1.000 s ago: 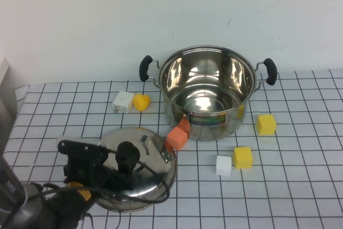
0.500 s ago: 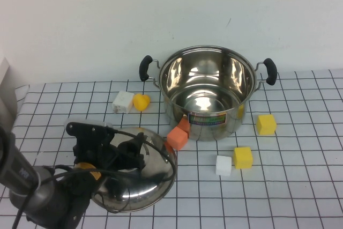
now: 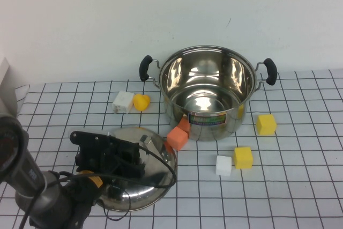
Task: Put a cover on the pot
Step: Pick up the pot lid, then place the pot lid on the pot
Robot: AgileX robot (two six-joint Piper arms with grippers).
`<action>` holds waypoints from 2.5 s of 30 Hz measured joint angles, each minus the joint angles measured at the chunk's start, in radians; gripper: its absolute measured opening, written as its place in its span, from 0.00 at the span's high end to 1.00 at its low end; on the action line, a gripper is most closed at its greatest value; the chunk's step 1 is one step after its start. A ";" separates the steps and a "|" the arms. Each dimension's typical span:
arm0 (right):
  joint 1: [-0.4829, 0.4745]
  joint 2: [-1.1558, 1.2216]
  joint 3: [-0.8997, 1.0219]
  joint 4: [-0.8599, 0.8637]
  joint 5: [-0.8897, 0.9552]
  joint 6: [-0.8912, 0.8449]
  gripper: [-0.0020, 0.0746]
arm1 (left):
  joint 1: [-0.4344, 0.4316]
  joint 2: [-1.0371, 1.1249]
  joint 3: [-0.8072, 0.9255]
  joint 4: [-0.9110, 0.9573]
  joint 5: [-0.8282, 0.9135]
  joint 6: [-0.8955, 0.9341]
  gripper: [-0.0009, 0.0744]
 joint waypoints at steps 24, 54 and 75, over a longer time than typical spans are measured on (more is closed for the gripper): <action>0.000 0.000 0.000 0.000 0.000 0.000 0.96 | 0.000 -0.419 0.039 -0.298 0.023 0.226 0.55; 0.000 0.000 0.000 0.000 0.000 0.000 0.96 | -0.147 -0.078 -0.921 0.699 0.722 -0.626 0.55; 0.000 0.000 0.000 0.000 0.000 0.000 0.96 | -0.146 0.102 -1.062 0.725 0.709 -0.585 0.55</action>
